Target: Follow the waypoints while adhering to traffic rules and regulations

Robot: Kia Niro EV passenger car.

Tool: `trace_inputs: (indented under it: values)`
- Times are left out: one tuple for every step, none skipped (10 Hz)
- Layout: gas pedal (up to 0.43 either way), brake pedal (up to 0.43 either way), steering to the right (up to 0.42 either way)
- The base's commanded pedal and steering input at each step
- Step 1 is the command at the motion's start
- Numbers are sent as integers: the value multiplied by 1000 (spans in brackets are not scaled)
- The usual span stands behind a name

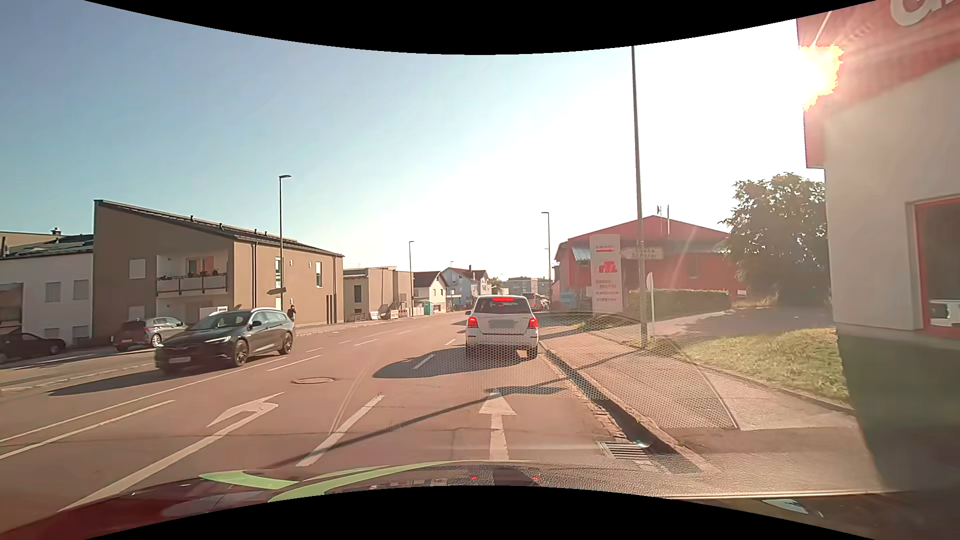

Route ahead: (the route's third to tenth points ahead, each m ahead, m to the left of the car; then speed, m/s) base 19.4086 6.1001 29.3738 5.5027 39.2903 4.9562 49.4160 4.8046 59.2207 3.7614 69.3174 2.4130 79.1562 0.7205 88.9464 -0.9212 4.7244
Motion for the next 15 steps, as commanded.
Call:
trace_inputs:
  values:
    - [0,0,6]
    - [0,0,5]
    - [0,18,4]
    - [0,61,4]
    - [0,85,3]
    - [0,116,2]
    - [0,128,3]
    - [0,134,2]
    - [0,140,2]
    - [0,152,2]
    - [0,171,2]
    - [0,171,3]
    - [0,171,3]
    - [0,177,3]
    - [0,177,3]
